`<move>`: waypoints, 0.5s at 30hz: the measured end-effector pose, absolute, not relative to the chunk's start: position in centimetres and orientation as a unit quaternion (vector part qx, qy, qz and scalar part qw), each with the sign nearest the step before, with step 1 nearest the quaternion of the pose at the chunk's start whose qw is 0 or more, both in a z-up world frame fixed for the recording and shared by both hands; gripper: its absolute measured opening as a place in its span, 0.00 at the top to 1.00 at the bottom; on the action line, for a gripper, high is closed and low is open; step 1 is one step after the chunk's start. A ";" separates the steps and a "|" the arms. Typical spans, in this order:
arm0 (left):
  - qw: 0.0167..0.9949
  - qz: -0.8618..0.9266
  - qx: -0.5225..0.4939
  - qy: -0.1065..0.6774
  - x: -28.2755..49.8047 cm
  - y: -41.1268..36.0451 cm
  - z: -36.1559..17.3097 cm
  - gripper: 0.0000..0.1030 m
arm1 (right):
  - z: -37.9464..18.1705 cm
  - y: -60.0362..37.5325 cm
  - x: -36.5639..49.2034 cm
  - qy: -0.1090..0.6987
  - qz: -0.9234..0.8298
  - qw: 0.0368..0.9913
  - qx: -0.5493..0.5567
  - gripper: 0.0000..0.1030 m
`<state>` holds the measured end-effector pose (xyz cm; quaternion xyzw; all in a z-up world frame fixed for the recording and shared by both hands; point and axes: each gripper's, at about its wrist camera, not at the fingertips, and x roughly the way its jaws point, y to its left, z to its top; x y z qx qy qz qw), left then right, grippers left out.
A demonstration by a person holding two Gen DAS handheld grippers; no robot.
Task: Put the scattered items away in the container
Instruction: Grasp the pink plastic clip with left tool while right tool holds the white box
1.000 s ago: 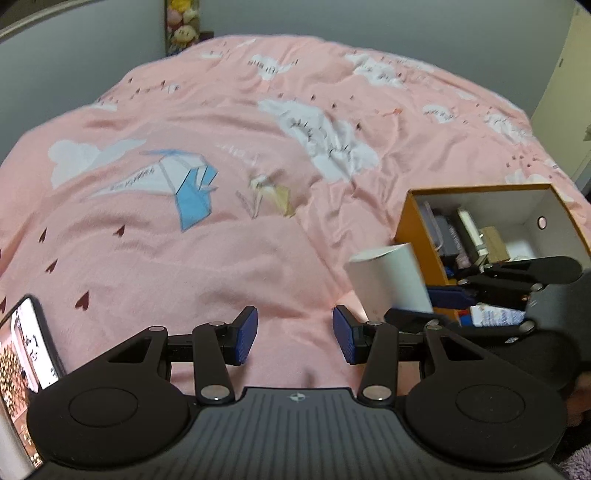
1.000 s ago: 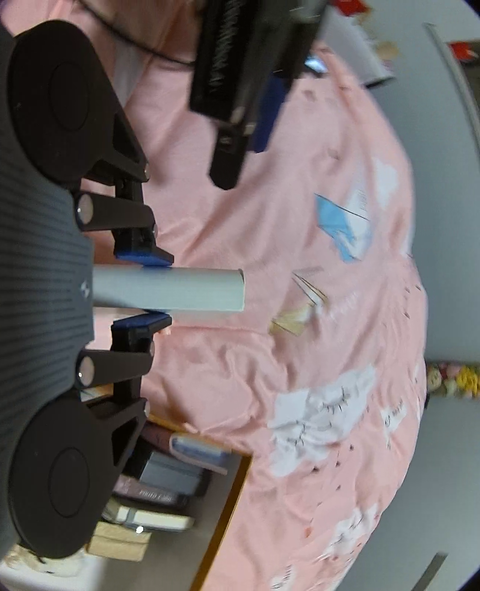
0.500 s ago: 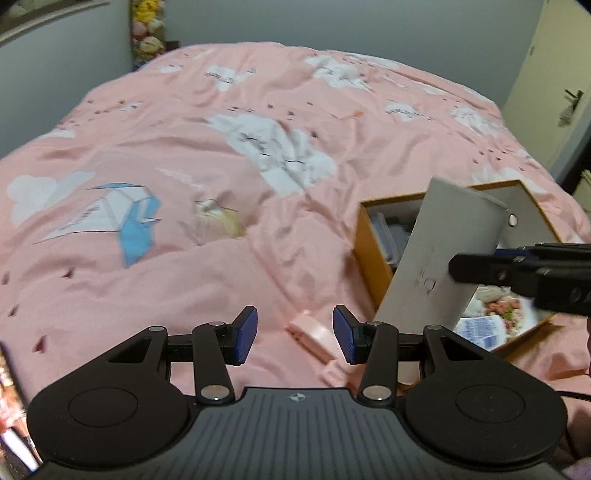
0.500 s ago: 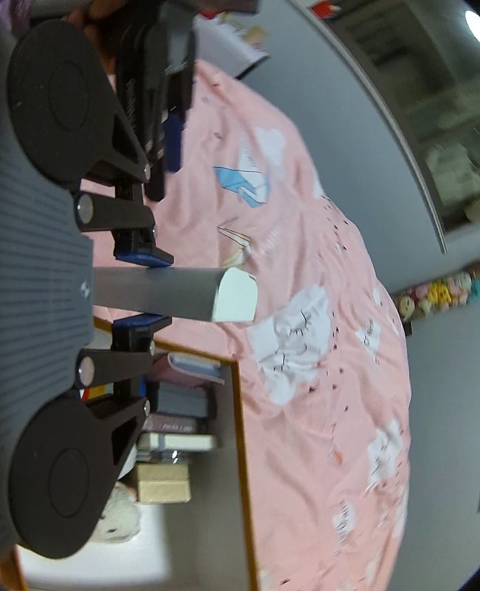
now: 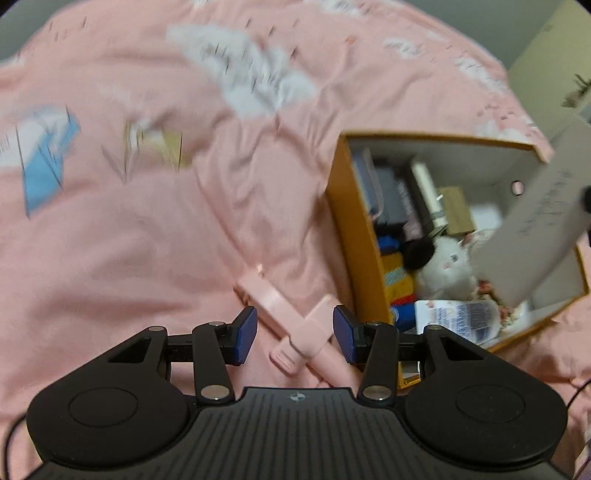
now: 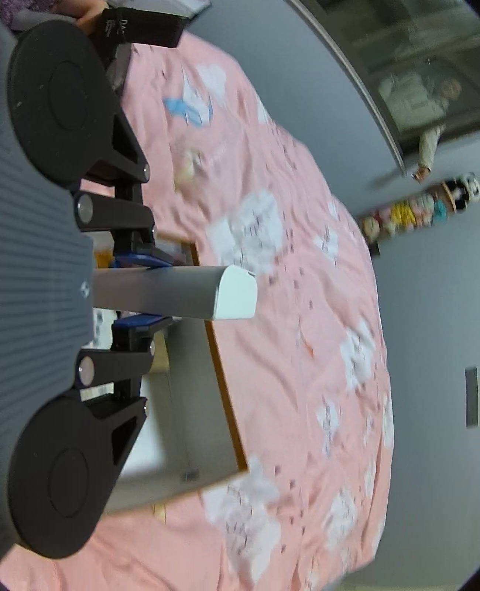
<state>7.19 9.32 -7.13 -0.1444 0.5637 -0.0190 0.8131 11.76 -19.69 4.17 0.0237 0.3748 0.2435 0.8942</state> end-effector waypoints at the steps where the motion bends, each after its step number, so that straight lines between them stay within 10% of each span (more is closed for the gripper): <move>1: 0.805 -0.012 -0.151 0.573 7.4 9.3 -7.8 0.49 | 4.1 -20.2 11.9 0.375 0.235 0.897 0.022 0.71; 15: 0.740 0.049 -0.296 0.602 10.1 11.2 -14.4 0.53 | 3.8 -23.5 13.1 0.368 0.179 0.912 -0.001 0.71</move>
